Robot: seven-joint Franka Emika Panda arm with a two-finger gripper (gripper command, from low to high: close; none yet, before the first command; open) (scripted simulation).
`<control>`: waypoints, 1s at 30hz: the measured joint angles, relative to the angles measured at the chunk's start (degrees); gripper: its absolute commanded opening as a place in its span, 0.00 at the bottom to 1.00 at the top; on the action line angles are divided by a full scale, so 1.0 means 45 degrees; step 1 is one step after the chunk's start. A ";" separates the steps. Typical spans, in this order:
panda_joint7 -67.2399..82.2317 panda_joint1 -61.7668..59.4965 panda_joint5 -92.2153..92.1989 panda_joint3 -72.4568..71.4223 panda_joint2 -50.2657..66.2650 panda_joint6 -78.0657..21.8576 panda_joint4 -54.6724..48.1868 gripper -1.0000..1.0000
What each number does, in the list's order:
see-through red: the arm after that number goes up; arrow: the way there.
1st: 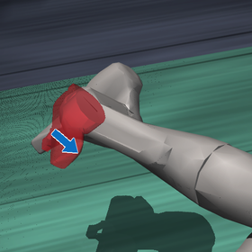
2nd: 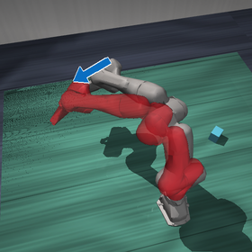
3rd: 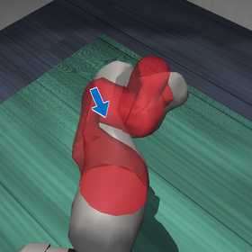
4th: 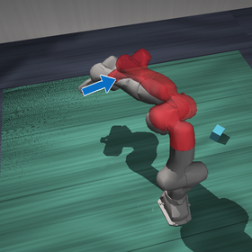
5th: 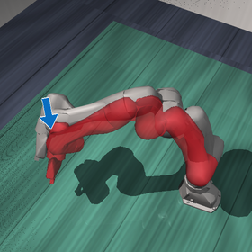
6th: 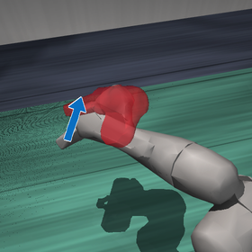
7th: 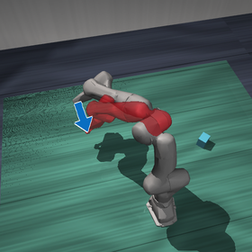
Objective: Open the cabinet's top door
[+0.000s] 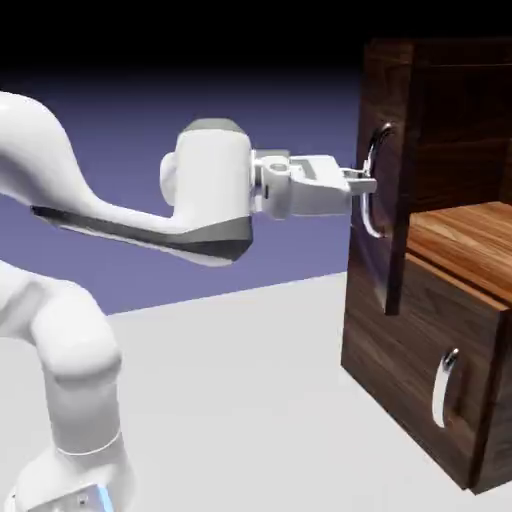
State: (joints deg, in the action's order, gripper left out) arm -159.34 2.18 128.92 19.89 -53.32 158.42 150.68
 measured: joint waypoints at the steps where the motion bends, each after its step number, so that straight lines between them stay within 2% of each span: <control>1: 0.0272 -0.0336 -0.0553 -0.0403 -0.0250 -0.0144 0.0268 0.00; 9: 0.2544 -0.1937 -0.4974 -0.3178 -0.2315 -0.1518 0.2014 0.00; 18: 0.4758 -0.1728 -0.9966 -0.6325 -0.4359 -0.4507 0.3122 0.00; 30: 0.5613 -0.1163 -1.5761 -1.1813 -0.4414 -1.0325 0.1875 0.00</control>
State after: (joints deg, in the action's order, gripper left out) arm -134.09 -3.05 58.00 -33.27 -73.19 111.96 159.12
